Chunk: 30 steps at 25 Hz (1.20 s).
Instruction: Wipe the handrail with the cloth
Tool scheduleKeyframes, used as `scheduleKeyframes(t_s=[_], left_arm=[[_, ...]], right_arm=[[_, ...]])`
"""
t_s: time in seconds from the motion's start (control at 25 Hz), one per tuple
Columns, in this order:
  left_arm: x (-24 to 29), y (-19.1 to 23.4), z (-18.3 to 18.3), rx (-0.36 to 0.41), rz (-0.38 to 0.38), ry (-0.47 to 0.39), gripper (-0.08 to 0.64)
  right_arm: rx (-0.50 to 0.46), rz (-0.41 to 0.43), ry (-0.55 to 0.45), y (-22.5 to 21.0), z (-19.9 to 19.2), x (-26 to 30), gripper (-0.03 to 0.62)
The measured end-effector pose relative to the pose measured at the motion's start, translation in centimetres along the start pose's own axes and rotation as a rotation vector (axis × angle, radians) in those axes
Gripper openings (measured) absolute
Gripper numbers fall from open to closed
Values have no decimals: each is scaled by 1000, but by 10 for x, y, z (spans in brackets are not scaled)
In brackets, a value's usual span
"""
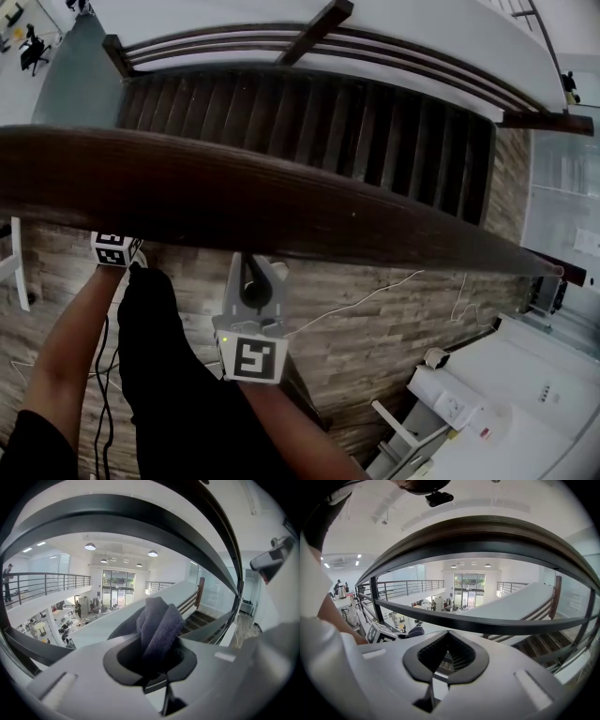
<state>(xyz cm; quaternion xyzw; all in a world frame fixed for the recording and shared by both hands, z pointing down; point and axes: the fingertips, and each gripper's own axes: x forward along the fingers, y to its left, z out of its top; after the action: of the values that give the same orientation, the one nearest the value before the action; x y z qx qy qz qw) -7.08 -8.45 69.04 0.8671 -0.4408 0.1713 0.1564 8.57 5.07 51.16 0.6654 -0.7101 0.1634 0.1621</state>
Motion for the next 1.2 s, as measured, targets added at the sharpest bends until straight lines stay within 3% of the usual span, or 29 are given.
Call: scheduleKeyframes(t_s=[1.2], left_arm=[[23, -68, 7, 70, -75, 44, 54]], right_arm=[[58, -95, -2, -41, -4, -13, 2]])
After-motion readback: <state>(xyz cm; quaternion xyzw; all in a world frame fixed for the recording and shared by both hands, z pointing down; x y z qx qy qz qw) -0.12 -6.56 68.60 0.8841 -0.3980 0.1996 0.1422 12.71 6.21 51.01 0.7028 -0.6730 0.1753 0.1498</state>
